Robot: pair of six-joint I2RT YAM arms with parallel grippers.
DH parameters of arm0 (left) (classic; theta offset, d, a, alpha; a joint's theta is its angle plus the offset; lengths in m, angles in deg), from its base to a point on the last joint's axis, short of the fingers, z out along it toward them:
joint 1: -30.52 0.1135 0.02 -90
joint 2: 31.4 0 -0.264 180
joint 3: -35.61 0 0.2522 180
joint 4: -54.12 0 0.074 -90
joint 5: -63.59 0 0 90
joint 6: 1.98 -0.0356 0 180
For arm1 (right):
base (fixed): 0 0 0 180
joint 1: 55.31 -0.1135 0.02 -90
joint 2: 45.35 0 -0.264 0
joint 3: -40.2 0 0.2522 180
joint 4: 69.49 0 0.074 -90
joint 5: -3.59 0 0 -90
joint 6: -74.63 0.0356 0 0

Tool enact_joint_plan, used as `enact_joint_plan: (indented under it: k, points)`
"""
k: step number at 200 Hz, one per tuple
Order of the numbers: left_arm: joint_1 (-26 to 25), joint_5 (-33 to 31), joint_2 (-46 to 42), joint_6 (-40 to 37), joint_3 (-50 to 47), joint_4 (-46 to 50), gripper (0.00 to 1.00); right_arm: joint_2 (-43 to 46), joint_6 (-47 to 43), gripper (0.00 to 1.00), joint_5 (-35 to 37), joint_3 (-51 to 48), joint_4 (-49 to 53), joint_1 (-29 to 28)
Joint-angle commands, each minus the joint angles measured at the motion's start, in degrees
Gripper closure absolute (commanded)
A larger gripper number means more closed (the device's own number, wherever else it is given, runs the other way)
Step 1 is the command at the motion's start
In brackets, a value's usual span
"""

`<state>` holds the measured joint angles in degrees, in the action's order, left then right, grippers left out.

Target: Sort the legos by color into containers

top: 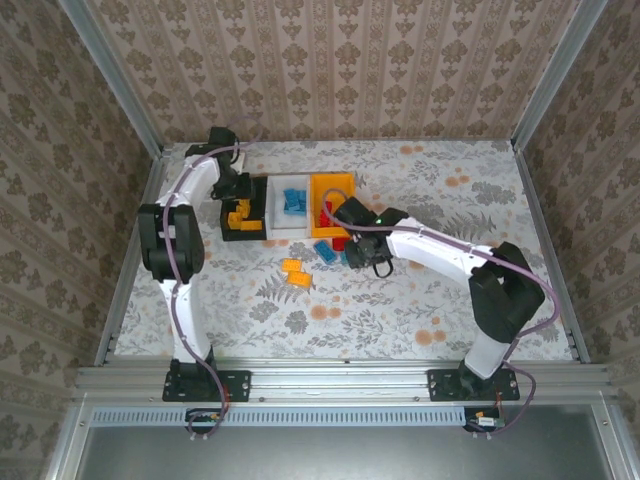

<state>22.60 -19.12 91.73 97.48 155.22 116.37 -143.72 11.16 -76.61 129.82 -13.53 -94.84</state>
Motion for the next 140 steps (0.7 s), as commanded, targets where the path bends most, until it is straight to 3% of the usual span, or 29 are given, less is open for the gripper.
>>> enact_joint_plan:
  k: [1, 26, 59, 86, 110, 140]
  points:
    - [0.6, 0.2, -0.7, -0.3, 0.9, 3.1, 0.58, -2.4, -2.4, 0.63, -1.2, 8.7, 1.0, 2.3]
    - [0.7, -0.2, -5.7, 0.2, -3.0, 2.6, 0.38, -9.6, -4.8, 0.63, -1.7, 18.1, 2.1, 4.9]
    - [-0.1, -0.4, -16.6, 1.4, -11.7, 1.7, 0.33, -19.5, -6.1, 0.63, -2.4, 28.7, 2.9, 8.0]
    - [-5.0, -1.8, -25.7, 2.3, -20.9, 0.5, 0.29, -24.7, -6.2, 0.57, -4.2, 33.8, 2.8, 9.7]
    - [-10.5, -3.5, -31.1, 3.9, -27.7, 0.5, 0.23, -24.4, -6.8, 0.40, -4.9, 34.4, 3.0, 9.7]
    - [-17.5, -3.4, -35.1, 8.3, -35.3, -2.0, 0.20, -15.8, -5.7, 0.32, -5.1, 24.7, 0.2, 9.4]
